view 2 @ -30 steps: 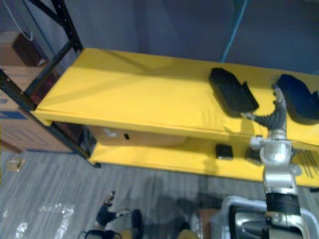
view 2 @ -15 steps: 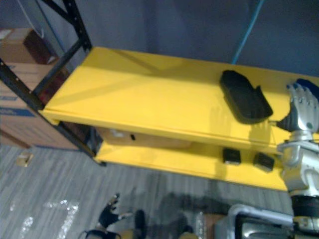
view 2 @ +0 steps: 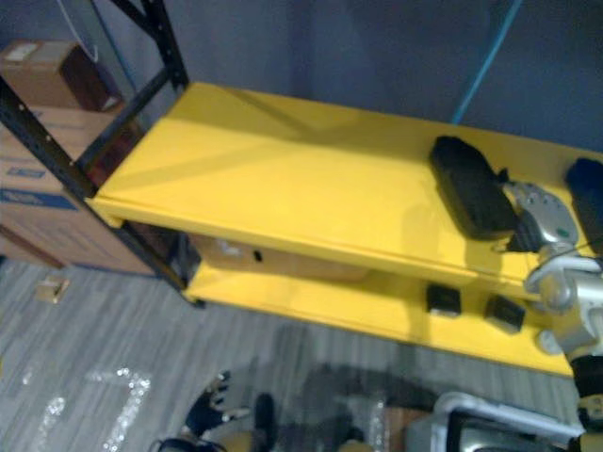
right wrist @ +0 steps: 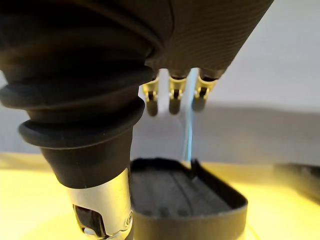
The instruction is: Walk over and take plastic housings, then place them on the shelf
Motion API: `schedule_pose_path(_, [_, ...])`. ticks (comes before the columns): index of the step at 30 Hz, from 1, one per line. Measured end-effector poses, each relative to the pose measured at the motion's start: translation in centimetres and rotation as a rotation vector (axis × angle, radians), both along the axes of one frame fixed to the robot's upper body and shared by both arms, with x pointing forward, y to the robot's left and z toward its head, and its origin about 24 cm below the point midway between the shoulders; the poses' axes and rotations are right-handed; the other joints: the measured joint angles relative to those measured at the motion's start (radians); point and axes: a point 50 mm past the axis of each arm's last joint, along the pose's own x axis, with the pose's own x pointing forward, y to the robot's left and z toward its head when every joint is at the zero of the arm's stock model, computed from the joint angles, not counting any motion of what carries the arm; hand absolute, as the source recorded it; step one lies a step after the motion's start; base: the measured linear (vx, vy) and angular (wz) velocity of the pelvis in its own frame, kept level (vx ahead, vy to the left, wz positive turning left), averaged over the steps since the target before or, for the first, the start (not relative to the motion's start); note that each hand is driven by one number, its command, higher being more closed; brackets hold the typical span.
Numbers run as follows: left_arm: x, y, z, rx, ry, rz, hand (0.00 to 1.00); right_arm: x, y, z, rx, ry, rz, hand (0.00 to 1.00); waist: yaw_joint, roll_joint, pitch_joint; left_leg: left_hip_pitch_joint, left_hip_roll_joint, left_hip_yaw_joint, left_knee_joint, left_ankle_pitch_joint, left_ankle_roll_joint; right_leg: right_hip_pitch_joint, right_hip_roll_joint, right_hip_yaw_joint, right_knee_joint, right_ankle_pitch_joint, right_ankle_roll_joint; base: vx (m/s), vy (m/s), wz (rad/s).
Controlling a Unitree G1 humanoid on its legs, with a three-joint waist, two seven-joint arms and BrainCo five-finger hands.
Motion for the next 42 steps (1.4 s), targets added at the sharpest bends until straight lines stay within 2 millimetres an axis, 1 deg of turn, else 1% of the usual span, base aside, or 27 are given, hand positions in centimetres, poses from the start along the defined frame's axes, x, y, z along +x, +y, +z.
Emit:
schedule_pose_path(4, [0.0,-0.1,0.1,-0.003,0.000,-0.001,0.00,0.0,-0.4,0.5,0.003,0.031,-0.002,0.00,0.004,-0.006,0.000,0.002,-0.003,0.000,0.000,0.000,0.000,0.000,-0.004,-0.001,0.003,0.000,0.000,0.00,0.000,0.00])
schedule_pose_path(8, [-0.3,-0.3,0.3,-0.011,-0.001,-0.006,0.00,-0.1,-0.7,0.0,0.011,0.067,-0.019,0.00,0.004,-0.009,0.000,0.003,-0.003,0.000,0.000,0.001,0.001,-0.001,-0.004,0.000,0.005,0.000,-0.001,0.00,0.000,0.00])
schedule_pose_path(13, [-0.4,-0.3,0.3,-0.017,0.004,0.002,0.00,0.0,-0.7,-0.9,0.008,0.125,-0.021,0.00,0.004,-0.008,0.000,0.002,-0.003,0.001,0.000,0.002,0.002,-0.003,-0.005,0.001,0.003,-0.005,-0.006,-0.01,-0.003,0.00])
schedule_pose_path(19, [-0.4,-0.3,0.2,-0.032,0.020,0.023,0.00,-0.2,-1.6,-1.7,0.030,0.197,-0.064,0.00,0.011,-0.008,0.001,0.001,-0.006,0.001,0.000,0.002,0.002,-0.003,-0.008,0.001,0.003,-0.005,-0.006,0.00,0.000,0.00])
schedule_pose_path(21, [-0.4,-0.3,0.2,-0.033,0.020,0.024,0.00,0.0,-1.5,-1.8,0.041,0.201,-0.059,0.00,0.011,-0.008,0.001,0.001,-0.006,0.001,0.000,0.002,0.002,-0.003,-0.008,0.001,0.002,-0.005,-0.006,0.00,0.000,0.00])
schedule_pose_path(28, [-0.2,-0.8,0.5,-0.041,0.004,0.011,0.00,0.2,-1.7,-2.0,0.062,0.213,-0.074,0.00,0.019,0.001,0.033,0.001,-0.006,0.000,0.000,0.002,0.002,-0.002,-0.008,0.000,0.003,-0.005,-0.006,0.00,0.000,0.00])
schedule_pose_path(32, [-0.1,-0.9,0.6,-0.044,-0.006,0.009,0.00,0.6,-1.9,-2.1,0.060,0.225,-0.102,0.00,0.022,0.010,0.050,-0.013,-0.007,-0.002,0.000,0.004,0.005,-0.015,-0.008,0.000,0.004,-0.005,-0.006,0.00,0.000,0.00])
schedule_pose_path(36, [0.0,-1.0,0.8,-0.050,-0.026,0.005,0.00,1.3,-2.1,-1.1,0.098,0.189,-0.119,0.00,0.026,0.024,0.085,-0.020,-0.009,-0.005,0.000,0.007,0.009,-0.020,-0.008,-0.002,0.005,-0.001,-0.001,0.00,0.001,0.02])
schedule_pose_path(37, [0.1,-1.0,0.8,-0.051,-0.029,0.005,0.00,1.5,-2.1,-0.9,0.115,0.180,-0.125,1.00,0.030,0.028,0.092,-0.021,-0.009,-0.008,0.000,0.007,0.009,-0.021,-0.008,-0.003,0.005,-0.001,-0.001,0.01,-0.001,0.04])
schedule_pose_path(41, [0.1,-1.1,1.0,-0.054,-0.040,0.003,0.00,1.9,-2.3,-0.1,0.160,0.151,-0.147,1.00,0.034,0.031,0.104,-0.035,-0.010,-0.027,0.000,0.011,0.007,-0.027,-0.007,-0.022,0.007,0.000,-0.001,0.02,-0.011,0.13])
schedule_pose_path(42, [0.2,-1.1,1.0,-0.054,-0.045,0.004,0.00,2.0,-2.5,0.0,0.165,0.149,-0.159,1.00,0.040,0.030,0.105,-0.035,-0.010,-0.029,0.000,0.011,0.007,-0.026,-0.007,-0.024,0.008,-0.001,-0.002,0.02,-0.010,0.08])
